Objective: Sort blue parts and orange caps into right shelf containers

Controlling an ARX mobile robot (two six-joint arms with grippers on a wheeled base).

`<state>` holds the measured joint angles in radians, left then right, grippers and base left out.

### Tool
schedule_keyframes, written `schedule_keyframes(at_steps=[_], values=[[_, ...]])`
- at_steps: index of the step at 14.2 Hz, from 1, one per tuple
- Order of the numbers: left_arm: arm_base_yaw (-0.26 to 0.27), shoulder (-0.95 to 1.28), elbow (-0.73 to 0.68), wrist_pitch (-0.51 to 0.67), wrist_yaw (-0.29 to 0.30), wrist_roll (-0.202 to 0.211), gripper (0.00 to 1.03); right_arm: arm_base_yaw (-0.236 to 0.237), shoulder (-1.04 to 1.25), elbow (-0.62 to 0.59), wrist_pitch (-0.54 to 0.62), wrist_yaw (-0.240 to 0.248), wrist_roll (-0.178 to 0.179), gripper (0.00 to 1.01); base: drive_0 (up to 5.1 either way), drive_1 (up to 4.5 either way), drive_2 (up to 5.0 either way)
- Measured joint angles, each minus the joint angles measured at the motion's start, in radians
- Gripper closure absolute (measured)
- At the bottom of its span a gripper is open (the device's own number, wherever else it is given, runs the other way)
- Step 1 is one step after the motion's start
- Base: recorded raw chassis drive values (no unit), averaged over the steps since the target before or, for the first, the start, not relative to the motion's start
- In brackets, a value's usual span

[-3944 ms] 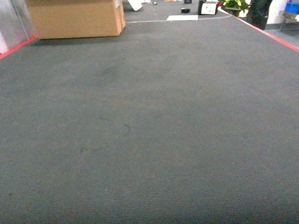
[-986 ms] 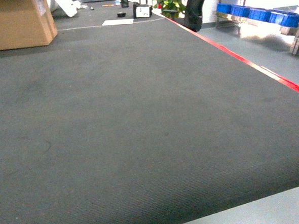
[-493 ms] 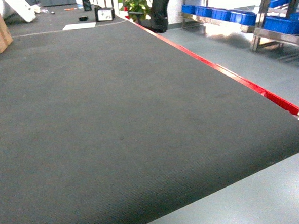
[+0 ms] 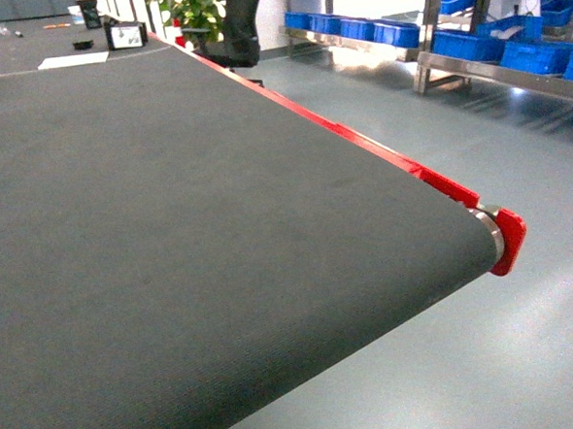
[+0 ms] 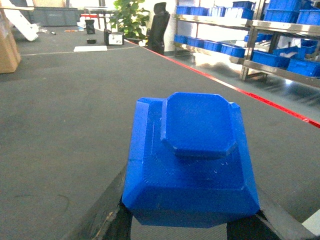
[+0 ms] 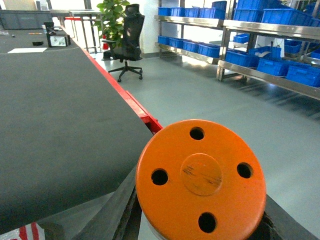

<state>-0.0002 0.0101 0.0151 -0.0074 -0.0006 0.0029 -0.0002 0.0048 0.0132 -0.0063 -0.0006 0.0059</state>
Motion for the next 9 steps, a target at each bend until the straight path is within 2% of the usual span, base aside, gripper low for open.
schedule_keyframes(at_steps=[9], values=[[0.0,0.0,0.0,0.0,0.0,0.0,0.6,0.0,0.0,0.0,0.0,0.0,0.0,0.58,-1.6,-1.61,-1.6]])
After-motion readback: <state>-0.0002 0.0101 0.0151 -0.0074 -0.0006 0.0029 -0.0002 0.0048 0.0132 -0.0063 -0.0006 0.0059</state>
